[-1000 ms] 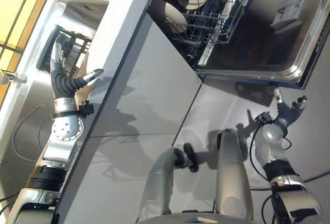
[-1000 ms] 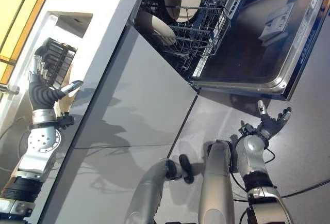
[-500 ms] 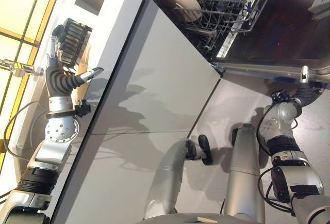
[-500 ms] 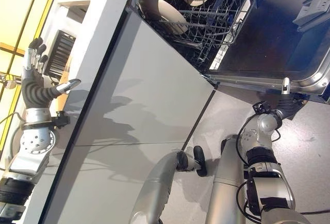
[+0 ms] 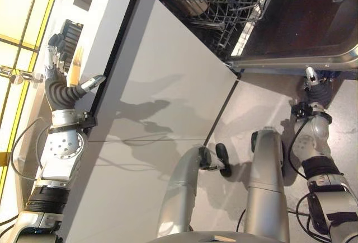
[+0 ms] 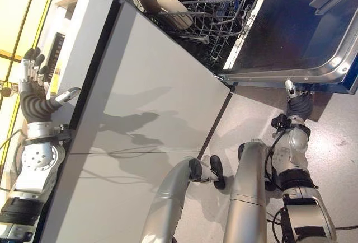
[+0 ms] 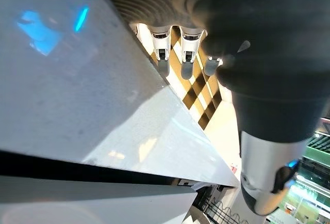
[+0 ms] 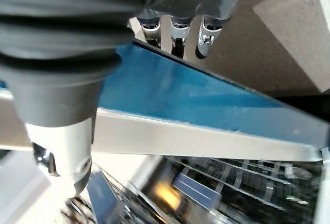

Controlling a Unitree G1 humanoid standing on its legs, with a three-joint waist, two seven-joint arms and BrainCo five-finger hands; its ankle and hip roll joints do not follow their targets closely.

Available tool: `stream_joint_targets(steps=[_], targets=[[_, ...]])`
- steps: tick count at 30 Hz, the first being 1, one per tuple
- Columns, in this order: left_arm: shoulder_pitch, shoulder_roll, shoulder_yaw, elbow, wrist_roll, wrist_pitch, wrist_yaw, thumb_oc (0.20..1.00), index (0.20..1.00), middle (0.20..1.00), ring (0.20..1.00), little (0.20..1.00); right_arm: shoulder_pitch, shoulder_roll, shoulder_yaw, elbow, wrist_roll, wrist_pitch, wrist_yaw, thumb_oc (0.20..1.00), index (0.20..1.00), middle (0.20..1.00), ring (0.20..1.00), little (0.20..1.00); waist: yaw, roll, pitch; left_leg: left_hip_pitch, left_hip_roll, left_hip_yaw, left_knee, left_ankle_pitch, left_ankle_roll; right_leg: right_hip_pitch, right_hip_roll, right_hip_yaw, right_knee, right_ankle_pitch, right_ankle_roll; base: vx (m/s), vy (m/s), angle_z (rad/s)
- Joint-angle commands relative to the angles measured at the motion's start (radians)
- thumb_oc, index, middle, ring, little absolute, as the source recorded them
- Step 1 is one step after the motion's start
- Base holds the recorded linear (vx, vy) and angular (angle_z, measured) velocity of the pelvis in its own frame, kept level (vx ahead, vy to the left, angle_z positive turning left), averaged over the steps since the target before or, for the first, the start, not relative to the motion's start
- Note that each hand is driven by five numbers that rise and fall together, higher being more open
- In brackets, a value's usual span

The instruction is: Pick up plates and place into dishwasher.

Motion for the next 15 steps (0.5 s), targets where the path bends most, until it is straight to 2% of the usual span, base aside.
stream_joint_targets(steps=[1,2,4,11,15], targets=[[-0.009,-0.067,-0.079,0.005,-0.007,0.059,-0.071,1.0,1.0,1.0,1.0,1.0,-0.259,-0.044,0.112,-0.393,-0.231,-0.048,0.161,1.0,1.0,1.0,1.0,1.0,-0.039,-0.016,0.16,0.036,0.027,-0.012,-0.128,0.087,0.049,0.173,0.007,-0.098,0.023,-0.107,-0.039,-0.05,0.035,0.0],[-0.011,-0.066,-0.071,0.0,-0.007,0.066,-0.073,1.0,1.0,1.0,1.0,1.0,-0.255,-0.044,0.113,-0.418,-0.247,-0.038,0.152,1.0,1.0,1.0,1.0,1.0,-0.033,-0.018,0.16,0.046,0.034,-0.013,-0.175,0.129,0.055,0.178,0.01,-0.114,-0.021,-0.066,-0.042,-0.05,0.041,0.03],[-0.009,-0.064,-0.06,-0.004,-0.011,0.075,-0.077,1.0,1.0,1.0,1.0,1.0,-0.247,-0.044,0.115,-0.455,-0.276,-0.032,0.159,1.0,1.0,1.0,1.0,1.0,-0.025,-0.033,0.16,0.085,0.039,-0.022,-0.222,0.146,0.052,0.225,0.015,-0.133,-0.078,-0.051,-0.04,-0.01,0.029,0.03],[-0.022,-0.06,-0.042,0.008,-0.008,0.091,-0.076,1.0,1.0,1.0,1.0,1.0,-0.233,-0.01,0.126,-0.531,-0.348,-0.016,0.141,1.0,1.0,1.0,1.0,1.0,0.007,-0.086,0.16,0.23,0.037,-0.07,-0.366,0.185,0.041,0.411,0.028,-0.195,-0.249,-0.011,-0.028,0.04,0.0,0.04],[-0.04,-0.051,-0.025,0.024,0.001,0.097,-0.092,1.0,1.0,1.0,1.0,1.0,-0.21,0.009,0.133,-0.547,-0.362,-0.039,0.13,1.0,1.0,1.0,1.0,1.0,0.035,-0.136,0.16,0.322,0.026,-0.108,-0.431,0.194,0.04,0.548,0.038,-0.234,-0.34,0.011,-0.024,0.05,-0.068,0.1]])
